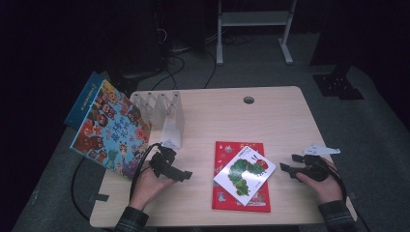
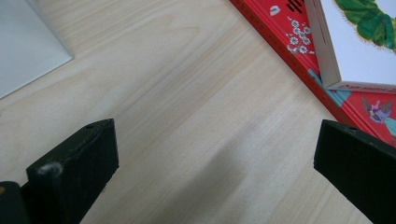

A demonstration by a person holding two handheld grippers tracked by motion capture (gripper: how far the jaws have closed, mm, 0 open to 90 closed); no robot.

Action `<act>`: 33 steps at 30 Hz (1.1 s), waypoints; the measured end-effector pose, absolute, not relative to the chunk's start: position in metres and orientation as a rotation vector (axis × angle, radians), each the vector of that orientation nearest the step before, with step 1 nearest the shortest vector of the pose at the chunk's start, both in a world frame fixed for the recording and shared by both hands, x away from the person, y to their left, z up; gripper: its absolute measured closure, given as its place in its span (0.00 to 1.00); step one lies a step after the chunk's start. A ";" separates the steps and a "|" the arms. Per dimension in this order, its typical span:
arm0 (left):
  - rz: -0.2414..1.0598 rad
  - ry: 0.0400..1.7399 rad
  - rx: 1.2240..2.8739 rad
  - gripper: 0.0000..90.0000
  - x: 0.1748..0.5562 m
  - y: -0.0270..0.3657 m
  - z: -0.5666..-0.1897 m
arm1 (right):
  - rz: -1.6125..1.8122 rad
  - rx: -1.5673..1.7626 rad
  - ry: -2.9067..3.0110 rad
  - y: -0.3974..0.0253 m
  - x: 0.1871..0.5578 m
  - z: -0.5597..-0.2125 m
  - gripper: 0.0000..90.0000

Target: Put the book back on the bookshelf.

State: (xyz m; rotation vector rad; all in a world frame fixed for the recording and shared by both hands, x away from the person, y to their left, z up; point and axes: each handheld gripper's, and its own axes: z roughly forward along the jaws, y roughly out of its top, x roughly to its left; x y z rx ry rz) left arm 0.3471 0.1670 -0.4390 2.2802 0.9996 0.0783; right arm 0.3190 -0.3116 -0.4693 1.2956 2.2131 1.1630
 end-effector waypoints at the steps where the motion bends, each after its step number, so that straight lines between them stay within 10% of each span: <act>1: 0.077 0.997 2.284 0.00 0.347 0.166 -0.439 | 1.173 1.294 2.217 -0.310 0.317 -0.469 0.34; 33: 0.020 0.947 2.295 0.11 0.339 0.166 -0.446 | 1.264 1.198 2.391 -0.272 0.307 -0.474 0.31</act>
